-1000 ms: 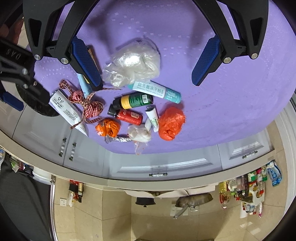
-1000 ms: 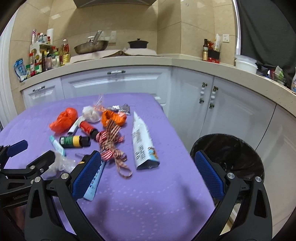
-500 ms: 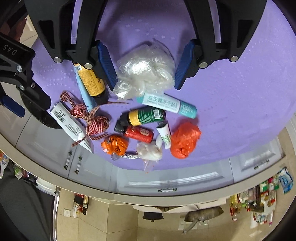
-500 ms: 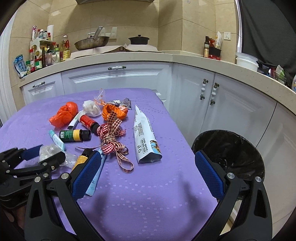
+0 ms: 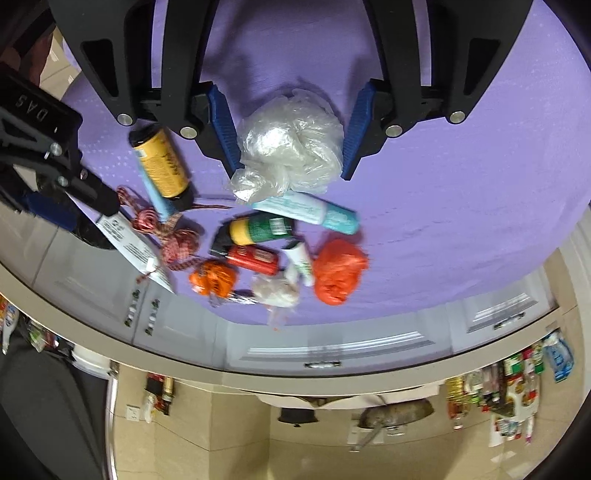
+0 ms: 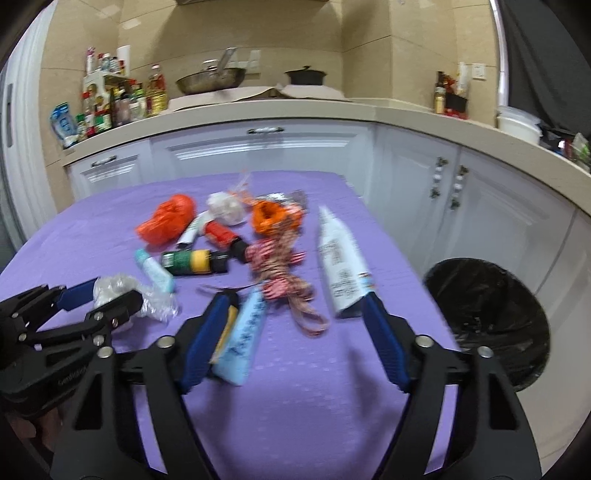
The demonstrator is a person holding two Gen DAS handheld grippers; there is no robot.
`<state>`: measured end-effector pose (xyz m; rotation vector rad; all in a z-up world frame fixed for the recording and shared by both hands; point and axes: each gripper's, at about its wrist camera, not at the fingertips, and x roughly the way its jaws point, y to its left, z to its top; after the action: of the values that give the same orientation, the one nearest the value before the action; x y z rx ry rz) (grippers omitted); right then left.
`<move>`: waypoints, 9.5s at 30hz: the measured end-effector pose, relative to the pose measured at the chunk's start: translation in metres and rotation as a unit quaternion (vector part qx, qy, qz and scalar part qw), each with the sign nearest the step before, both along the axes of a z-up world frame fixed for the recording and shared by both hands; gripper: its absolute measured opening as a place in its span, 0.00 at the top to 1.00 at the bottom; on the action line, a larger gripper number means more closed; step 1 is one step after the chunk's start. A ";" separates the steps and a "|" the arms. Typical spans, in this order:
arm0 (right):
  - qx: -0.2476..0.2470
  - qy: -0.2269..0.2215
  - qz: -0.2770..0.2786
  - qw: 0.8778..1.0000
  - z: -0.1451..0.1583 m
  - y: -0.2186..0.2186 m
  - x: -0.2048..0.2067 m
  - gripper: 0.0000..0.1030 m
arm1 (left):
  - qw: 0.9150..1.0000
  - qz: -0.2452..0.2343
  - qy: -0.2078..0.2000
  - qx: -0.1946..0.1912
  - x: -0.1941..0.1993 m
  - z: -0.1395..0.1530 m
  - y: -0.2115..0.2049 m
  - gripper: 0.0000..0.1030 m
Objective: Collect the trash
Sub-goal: 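Grasp the clear plastic bag with the left tool while the right tool grasps the yellow-labelled bottle, then carry both items to the black bin and open both tools to drop them, then grasp the red-white checked ribbon with the right tool, then grasp the light blue tube with the left tool, then move both tools over the bin and release the ribbon and blue tube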
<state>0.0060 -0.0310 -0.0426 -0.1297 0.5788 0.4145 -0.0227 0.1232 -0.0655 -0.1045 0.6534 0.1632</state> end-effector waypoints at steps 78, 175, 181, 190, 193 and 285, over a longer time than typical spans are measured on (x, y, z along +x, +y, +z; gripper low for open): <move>0.005 -0.099 -0.193 0.976 0.021 -0.193 0.041 0.79 | 0.980 -0.183 -0.078 0.005 0.091 0.057 -0.186 0.49; -0.022 0.043 0.039 0.998 -0.018 0.019 0.040 0.90 | 0.999 0.034 -0.005 0.022 0.014 0.014 -0.005 0.22; -0.002 0.012 0.036 0.999 0.005 0.001 0.028 0.91 | 1.000 0.004 -0.003 0.016 0.019 0.015 -0.027 0.22; 0.013 -0.008 0.001 1.000 0.021 -0.046 0.017 0.91 | 0.999 -0.029 0.007 0.016 0.026 0.011 -0.058 0.22; 0.016 -0.003 -0.014 1.000 0.018 -0.061 0.018 0.91 | 0.999 -0.037 0.019 0.017 0.029 0.006 -0.066 0.23; 0.028 0.021 -0.224 0.974 -0.017 -0.237 0.086 0.69 | 0.981 -0.186 0.025 0.048 0.148 0.019 -0.235 0.39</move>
<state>0.0916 -0.2676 -0.0592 0.0661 0.6177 -0.0053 0.1253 -0.1116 -0.0460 0.1150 0.7021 -0.1645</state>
